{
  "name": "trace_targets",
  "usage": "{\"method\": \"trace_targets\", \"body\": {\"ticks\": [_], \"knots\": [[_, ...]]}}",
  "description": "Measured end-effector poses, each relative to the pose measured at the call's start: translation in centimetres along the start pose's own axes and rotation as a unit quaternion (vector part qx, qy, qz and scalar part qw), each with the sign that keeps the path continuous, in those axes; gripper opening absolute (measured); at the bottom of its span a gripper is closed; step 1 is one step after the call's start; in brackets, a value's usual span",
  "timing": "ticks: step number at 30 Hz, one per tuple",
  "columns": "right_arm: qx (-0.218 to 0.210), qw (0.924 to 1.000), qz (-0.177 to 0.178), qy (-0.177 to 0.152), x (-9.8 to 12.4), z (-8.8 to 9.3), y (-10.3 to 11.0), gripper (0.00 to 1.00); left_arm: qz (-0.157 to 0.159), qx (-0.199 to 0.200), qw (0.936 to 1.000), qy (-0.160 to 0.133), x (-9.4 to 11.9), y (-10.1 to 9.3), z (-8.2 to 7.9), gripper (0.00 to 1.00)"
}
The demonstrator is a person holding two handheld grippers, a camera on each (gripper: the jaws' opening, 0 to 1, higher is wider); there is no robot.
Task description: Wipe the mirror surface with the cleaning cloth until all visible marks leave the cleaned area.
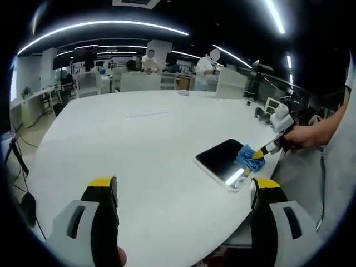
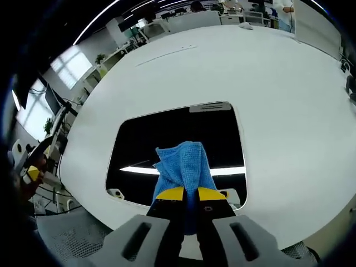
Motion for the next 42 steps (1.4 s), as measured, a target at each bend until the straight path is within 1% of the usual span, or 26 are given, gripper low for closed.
{"method": "trace_targets", "body": {"ticks": [5,7,9,11,16,22,28,37,39,40,42], "knots": [[0.011,0.9999,0.0,-0.002,-0.3,0.0,0.9,0.02,0.002,-0.002,1.0,0.0,0.0,0.0,-0.1,0.99],[0.013,0.9999,-0.006,-0.001,-0.4,0.0,1.3,0.02,0.003,-0.001,1.0,0.002,-0.1,0.0,0.0,0.99],[0.011,0.9999,0.0,-0.002,-0.6,-0.2,1.7,0.02,0.003,-0.002,1.0,0.003,-0.1,0.0,0.0,0.99],[0.008,1.0,-0.002,-0.001,-0.8,-0.2,2.1,0.02,0.003,-0.001,1.0,0.003,-0.1,0.1,0.0,0.99],[0.028,0.9996,-0.008,0.002,-1.2,-0.2,3.2,0.02,0.003,-0.001,1.0,0.004,-0.2,0.1,0.0,0.99],[0.031,0.9994,-0.016,0.003,-1.7,-0.2,4.6,0.02,0.001,0.0,1.0,0.005,-0.1,0.2,0.0,0.99],[0.049,0.9986,-0.021,-0.002,-2.2,-0.2,6.0,0.02,0.004,-0.001,1.0,0.005,-0.3,-0.2,-0.1,0.99],[0.049,0.9985,-0.025,-0.002,-2.7,-0.4,7.3,0.03,0.009,-0.005,0.9999,0.002,-0.4,-0.5,-0.6,0.99],[0.049,0.9985,-0.027,-0.001,-2.8,-0.4,7.6,0.04,0.009,-0.005,0.9999,0.001,-0.3,-0.4,-0.6,0.99],[0.045,0.9984,-0.034,0.0,-2.9,-0.3,8.0,0.04,0.008,-0.005,1.0,0.002,-0.3,-0.4,-0.5,0.99],[0.05,0.9983,-0.03,0.002,-3.0,-0.3,8.3,0.04,0.008,-0.004,1.0,0.002,-0.2,-0.2,-0.4,0.99]]}}
Point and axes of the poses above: the point that each gripper's makers call its tool centre point, and the gripper's own axes: x roughly backward along the fingers, y roughly to its left, z roughly out of its underside, the point moved 2 cm from there along x, roughly backward along the fingers, and after that the axes turned 2 degrees about -z, right-handed, at the moved point
